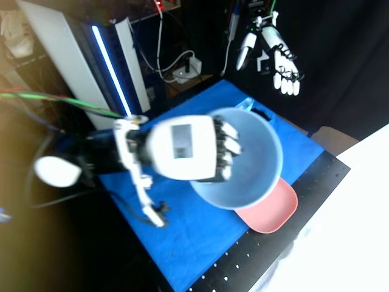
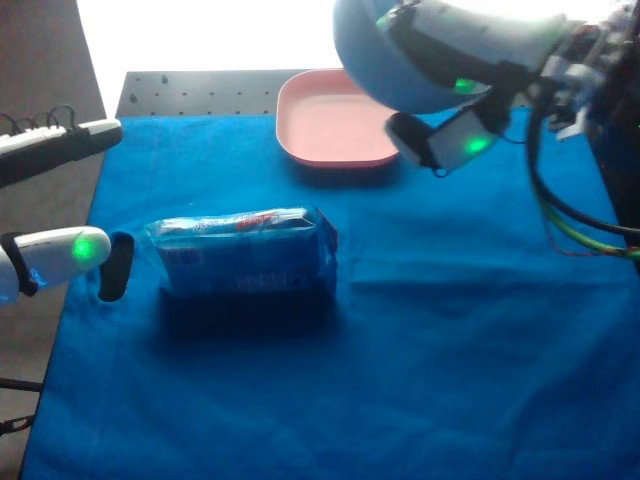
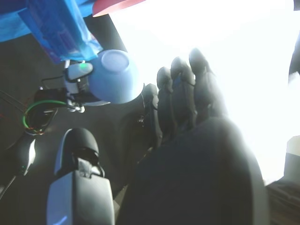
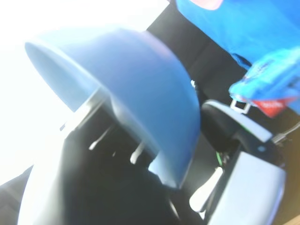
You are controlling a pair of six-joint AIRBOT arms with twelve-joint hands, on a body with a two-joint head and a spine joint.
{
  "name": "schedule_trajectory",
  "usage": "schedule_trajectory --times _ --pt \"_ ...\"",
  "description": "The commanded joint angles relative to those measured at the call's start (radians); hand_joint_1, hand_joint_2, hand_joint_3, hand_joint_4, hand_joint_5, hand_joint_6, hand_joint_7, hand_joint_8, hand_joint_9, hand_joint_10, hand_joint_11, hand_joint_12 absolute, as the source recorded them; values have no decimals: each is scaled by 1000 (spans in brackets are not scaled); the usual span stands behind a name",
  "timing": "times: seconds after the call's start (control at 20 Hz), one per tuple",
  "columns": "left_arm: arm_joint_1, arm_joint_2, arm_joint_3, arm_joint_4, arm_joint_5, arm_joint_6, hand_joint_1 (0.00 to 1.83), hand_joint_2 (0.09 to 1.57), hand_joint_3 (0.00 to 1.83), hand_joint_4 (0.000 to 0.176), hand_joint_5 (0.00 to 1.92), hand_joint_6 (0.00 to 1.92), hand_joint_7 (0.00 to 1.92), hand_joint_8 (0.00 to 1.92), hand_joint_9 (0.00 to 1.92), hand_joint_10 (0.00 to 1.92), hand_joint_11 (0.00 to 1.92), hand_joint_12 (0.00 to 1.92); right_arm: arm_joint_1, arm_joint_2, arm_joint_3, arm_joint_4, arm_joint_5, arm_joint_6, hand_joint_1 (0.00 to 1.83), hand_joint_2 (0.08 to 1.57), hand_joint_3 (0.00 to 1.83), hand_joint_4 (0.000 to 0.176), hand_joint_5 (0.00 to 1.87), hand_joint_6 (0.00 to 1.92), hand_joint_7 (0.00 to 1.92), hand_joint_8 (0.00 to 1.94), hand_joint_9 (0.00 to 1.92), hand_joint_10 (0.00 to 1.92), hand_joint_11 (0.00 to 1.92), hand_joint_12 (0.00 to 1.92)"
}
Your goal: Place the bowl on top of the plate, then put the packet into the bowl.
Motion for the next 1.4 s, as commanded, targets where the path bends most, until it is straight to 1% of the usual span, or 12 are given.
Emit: schedule_trajectory --times 0.0,0.1,0.25,0.5,0.55,0.6,0.75,0.85,0.95,1.0,1.1,1.35 --pt "-13 -5 6 -15 -115 -6 414 1104 0 72 309 0 303 0 234 0 0 405 27 -14 15 32 65 2 1382 625 1482 0 1192 1921 945 1941 1392 1921 1492 1921" --pt "-16 -6 9 -12 -114 -7 411 1102 0 76 317 2 308 1 230 0 0 387 44 -57 53 1 0 2 1017 1266 519 0 1151 1921 1279 1941 1400 1921 1453 1921" --pt "-22 -7 12 -8 -110 -7 418 1107 0 70 314 0 301 0 220 2 0 352 56 -107 98 -44 -66 2 923 1442 50 0 949 1747 1238 1941 1358 1921 1380 1921" --pt "-24 -8 13 -6 -112 -11 436 1116 1 56 317 0 291 0 234 3 0 512 58 -137 133 -77 -128 2 1256 1470 8 0 1113 1921 1228 1941 1348 1921 1459 1921" --pt "-24 -8 12 -6 -113 -11 439 1118 1 57 312 1 292 1 234 1 0 488 57 -137 134 -78 -133 2 1316 955 903 0 1119 1921 846 1941 1293 1921 1381 1921" --pt "-24 -8 12 -6 -114 -11 442 1119 1 59 313 2 295 1 235 1 0 481 57 -137 134 -80 -138 2 1350 757 1247 0 1104 1921 852 1941 1257 1921 1315 1921" --pt "-24 -10 11 -6 -114 -12 480 1117 0 58 311 0 292 0 213 1 0 405 56 -137 134 -84 -151 2 1258 1283 414 0 1025 957 1099 1064 1055 1303 923 1571" --pt "-24 -10 12 -6 -115 -12 488 1118 1 53 318 0 303 1 231 3 0 460 55 -137 133 -85 -151 2 1214 1248 26 0 740 1114 808 1536 880 1391 837 1704" --pt "-24 -11 12 -6 -116 -12 465 1119 0 49 323 2 313 3 244 4 0 493 53 -137 131 -85 -151 2 1278 1298 0 0 721 165 648 1531 758 1092 621 1550" --pt "-24 -11 12 -6 -116 -13 465 1118 0 51 325 3 311 2 246 5 0 496 53 -136 127 -86 -151 2 1166 1348 5 0 616 37 615 720 738 655 516 1308" --pt "-24 -12 11 -6 -116 -13 462 1109 0 52 327 2 309 0 239 1 0 474 53 -134 117 -88 -151 2 1066 1367 0 0 461 1 646 90 778 202 463 1143" --pt "-24 -13 9 -8 -119 -14 491 1118 1 55 328 0 306 2 237 3 0 440 50 -98 75 -90 -150 2 1004 1317 0 0 254 0 400 0 554 2 237 957"
